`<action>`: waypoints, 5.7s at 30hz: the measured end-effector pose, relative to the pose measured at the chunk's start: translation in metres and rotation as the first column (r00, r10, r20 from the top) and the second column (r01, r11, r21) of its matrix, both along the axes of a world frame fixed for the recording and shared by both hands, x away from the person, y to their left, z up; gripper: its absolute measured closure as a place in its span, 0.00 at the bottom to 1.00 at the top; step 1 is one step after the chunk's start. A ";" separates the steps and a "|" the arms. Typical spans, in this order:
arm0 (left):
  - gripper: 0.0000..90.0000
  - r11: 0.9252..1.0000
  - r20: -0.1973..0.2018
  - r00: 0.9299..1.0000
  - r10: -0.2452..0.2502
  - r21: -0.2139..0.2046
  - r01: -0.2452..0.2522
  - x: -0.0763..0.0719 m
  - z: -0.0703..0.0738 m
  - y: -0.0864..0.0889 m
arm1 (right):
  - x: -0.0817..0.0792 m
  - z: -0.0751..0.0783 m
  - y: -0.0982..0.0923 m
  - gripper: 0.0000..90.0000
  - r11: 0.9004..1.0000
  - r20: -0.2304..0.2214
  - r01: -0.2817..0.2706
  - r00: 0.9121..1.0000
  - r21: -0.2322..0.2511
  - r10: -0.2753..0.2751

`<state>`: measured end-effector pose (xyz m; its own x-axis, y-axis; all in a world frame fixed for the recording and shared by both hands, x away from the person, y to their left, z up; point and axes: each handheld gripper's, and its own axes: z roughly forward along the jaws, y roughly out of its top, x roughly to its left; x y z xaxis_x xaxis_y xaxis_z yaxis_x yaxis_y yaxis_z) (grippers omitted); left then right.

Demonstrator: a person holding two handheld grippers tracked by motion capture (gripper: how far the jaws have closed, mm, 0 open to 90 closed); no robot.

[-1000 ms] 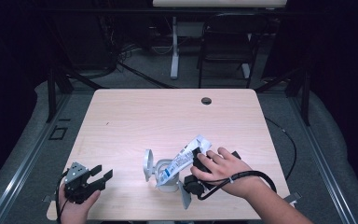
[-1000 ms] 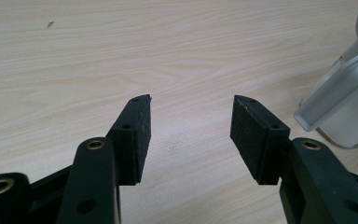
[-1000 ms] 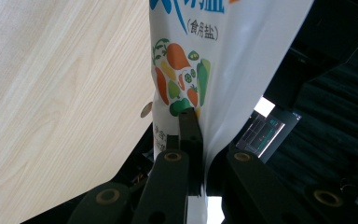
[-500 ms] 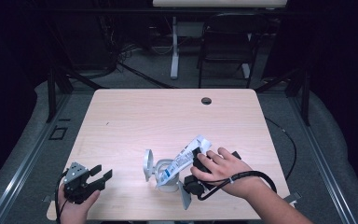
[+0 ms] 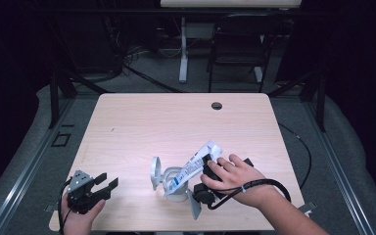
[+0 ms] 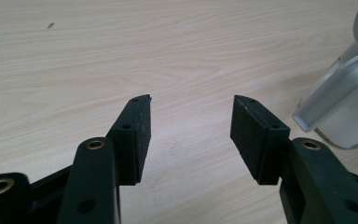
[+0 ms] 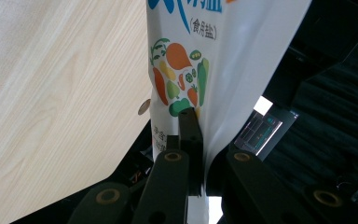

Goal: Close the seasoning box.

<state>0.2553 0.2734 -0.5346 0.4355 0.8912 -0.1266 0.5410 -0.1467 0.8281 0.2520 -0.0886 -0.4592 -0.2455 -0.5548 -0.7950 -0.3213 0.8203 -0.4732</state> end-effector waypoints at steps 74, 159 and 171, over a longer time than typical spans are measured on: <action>0.54 1.000 0.003 1.000 0.003 0.002 -0.003 0.000 0.002 -0.003 | 0.000 0.003 -0.004 0.99 1.000 0.017 0.004 1.000 -0.001 -0.004; 0.54 1.000 0.008 1.000 -0.008 0.027 0.008 -0.008 0.010 -0.003 | 0.010 -0.037 -0.087 1.00 0.105 -0.578 0.571 0.813 0.815 0.065; 0.54 1.000 0.009 1.000 -0.008 0.024 0.008 -0.006 0.011 -0.004 | 0.022 -0.036 -0.103 1.00 -0.102 -0.593 0.605 0.795 0.790 0.128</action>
<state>0.2488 0.2693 -0.5236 0.4436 0.8905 -0.1010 0.5326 -0.1713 0.8289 0.2744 -0.1917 -0.4948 -0.5636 0.8091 -0.1664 0.2214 0.3421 0.9132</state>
